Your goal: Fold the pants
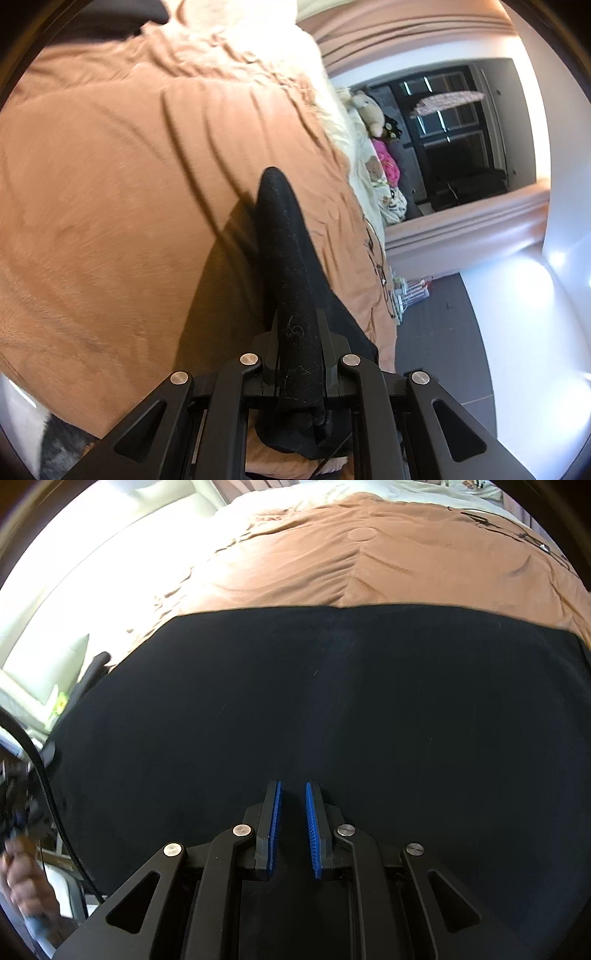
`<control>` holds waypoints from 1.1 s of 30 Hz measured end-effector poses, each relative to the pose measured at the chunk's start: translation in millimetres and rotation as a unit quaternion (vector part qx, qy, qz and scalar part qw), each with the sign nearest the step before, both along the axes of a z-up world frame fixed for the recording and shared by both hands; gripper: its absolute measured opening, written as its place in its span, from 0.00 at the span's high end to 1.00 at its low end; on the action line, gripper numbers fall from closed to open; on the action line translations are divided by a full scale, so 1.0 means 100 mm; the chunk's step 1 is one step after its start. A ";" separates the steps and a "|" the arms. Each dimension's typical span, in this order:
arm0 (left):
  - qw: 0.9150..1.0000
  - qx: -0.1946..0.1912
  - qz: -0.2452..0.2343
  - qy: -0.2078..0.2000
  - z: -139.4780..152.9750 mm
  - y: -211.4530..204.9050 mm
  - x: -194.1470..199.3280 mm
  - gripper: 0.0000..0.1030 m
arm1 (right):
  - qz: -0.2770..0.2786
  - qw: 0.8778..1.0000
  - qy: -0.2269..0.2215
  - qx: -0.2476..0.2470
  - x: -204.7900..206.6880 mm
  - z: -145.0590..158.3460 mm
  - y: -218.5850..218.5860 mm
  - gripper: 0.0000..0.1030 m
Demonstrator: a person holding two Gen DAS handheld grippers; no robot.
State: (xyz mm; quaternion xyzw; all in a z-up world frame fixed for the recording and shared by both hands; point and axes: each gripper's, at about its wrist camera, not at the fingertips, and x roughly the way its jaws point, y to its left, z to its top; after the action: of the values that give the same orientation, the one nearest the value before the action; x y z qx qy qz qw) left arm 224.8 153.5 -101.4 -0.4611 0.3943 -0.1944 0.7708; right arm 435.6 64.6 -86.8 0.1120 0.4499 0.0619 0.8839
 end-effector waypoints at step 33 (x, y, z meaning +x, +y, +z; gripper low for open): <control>0.973 0.110 -0.171 -0.112 1.19 -2.08 0.20 0.86 | -0.092 0.978 -0.128 0.134 -1.50 0.45 -1.90 0.89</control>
State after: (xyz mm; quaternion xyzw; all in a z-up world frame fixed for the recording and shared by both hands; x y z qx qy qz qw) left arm 245.0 -54.4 17.8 -0.2747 0.3974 -0.3288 0.8115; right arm 285.8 -125.8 -42.2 0.2614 0.3084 0.0540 0.9130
